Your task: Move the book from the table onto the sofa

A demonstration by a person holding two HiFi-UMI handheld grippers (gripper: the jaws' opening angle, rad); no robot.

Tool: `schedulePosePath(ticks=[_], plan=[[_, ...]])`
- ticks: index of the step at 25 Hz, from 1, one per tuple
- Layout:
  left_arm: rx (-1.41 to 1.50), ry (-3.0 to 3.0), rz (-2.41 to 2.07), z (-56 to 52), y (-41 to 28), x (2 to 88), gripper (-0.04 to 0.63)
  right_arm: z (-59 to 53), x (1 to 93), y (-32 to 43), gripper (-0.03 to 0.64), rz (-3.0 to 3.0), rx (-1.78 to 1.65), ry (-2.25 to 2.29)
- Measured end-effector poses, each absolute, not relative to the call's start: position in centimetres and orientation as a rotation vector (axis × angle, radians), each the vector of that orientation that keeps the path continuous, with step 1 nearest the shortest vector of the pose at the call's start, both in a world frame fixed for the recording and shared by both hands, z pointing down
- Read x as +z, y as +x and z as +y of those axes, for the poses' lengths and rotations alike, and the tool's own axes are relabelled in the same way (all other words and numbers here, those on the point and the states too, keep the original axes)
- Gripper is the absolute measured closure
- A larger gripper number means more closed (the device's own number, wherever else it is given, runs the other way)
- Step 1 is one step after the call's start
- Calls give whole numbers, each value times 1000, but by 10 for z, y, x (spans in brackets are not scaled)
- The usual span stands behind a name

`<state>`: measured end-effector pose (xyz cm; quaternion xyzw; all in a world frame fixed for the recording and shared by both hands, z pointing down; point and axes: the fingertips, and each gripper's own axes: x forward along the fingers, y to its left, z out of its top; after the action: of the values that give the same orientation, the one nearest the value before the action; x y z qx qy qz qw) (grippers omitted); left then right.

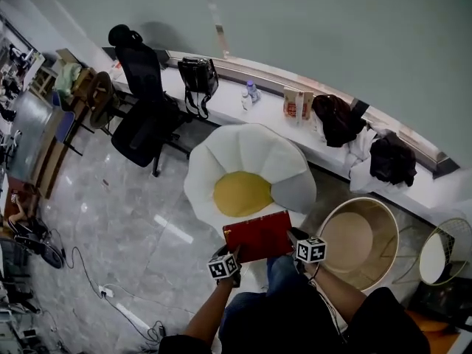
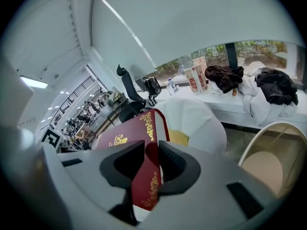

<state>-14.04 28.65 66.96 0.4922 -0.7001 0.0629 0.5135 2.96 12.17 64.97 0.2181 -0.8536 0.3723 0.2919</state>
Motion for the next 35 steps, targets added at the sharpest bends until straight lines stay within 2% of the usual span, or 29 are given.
schedulePosePath(ticks=[7, 22, 35], plan=[[120, 1185, -1627, 223, -171, 692, 368, 66, 666, 1, 506, -2234, 1002, 597], [174, 1406, -1294, 120, -201, 739, 368, 13, 670, -5, 500, -2064, 983, 914], [241, 1343, -1304, 53, -194, 887, 368, -57, 831, 6, 497, -1946, 1066, 946]])
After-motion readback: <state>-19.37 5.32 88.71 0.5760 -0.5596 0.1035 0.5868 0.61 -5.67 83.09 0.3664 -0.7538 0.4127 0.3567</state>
